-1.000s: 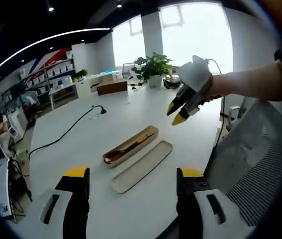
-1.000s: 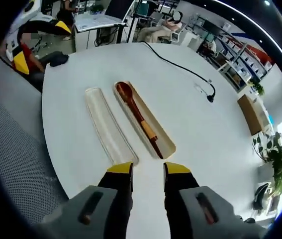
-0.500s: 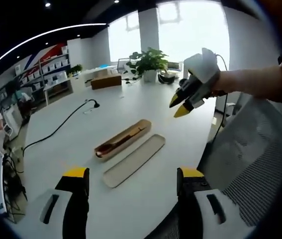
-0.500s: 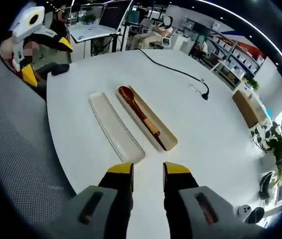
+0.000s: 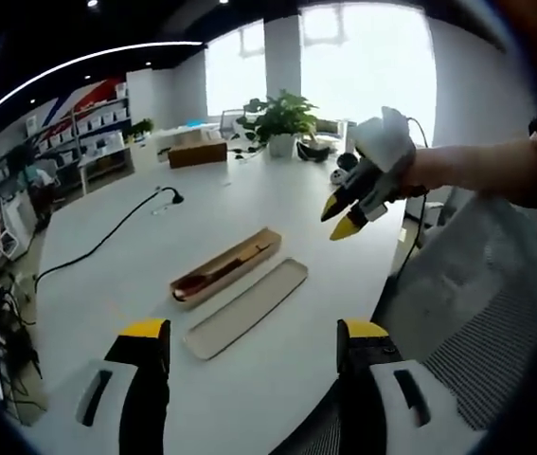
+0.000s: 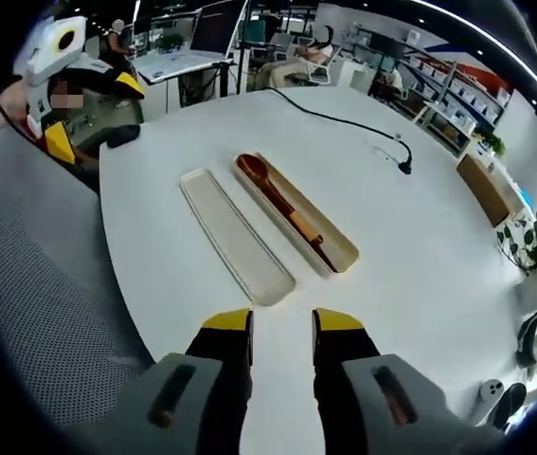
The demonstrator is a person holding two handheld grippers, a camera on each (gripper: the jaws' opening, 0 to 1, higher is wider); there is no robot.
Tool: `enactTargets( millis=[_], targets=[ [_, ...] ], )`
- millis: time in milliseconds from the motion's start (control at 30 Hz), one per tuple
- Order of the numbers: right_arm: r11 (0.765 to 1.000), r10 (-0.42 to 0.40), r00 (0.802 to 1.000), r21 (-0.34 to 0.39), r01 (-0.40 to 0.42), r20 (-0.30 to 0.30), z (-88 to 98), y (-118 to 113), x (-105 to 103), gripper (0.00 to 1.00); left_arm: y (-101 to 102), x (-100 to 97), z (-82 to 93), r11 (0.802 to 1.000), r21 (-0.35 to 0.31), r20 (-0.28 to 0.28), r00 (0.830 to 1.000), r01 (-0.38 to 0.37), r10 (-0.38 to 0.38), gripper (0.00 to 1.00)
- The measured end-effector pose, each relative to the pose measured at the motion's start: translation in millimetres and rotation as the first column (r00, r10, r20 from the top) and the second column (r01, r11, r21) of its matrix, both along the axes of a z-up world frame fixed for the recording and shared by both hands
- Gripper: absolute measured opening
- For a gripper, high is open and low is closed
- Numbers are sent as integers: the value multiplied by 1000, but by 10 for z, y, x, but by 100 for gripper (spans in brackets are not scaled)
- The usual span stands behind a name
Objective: Arrange the utensils inside the cutlery case until each visible utensil rests in its matching compartment.
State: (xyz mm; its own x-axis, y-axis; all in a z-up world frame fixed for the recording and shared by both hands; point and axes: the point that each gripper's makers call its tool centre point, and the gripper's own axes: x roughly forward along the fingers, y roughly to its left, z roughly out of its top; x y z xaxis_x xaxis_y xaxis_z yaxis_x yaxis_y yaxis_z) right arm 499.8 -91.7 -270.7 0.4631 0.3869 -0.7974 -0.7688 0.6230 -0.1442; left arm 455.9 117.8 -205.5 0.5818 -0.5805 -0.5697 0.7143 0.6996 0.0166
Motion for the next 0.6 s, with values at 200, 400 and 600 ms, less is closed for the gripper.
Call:
enactTargets(
  millis=[200,400,600],
  targets=[
    [999,48,999,20,-48,1,25,227,31,23,6,49,-17,1000,14,-3,1000,7,-7,74],
    [991,134,991,16,-133,-12,-20,512,-38,24,-39,6,-35,1000,10,-36,999,27,-27,74],
    [983,179,983,35,-178,-34,-52,594,-145,24,-124,43,74,995,-12,-42,994,96,-96,75]
  ],
)
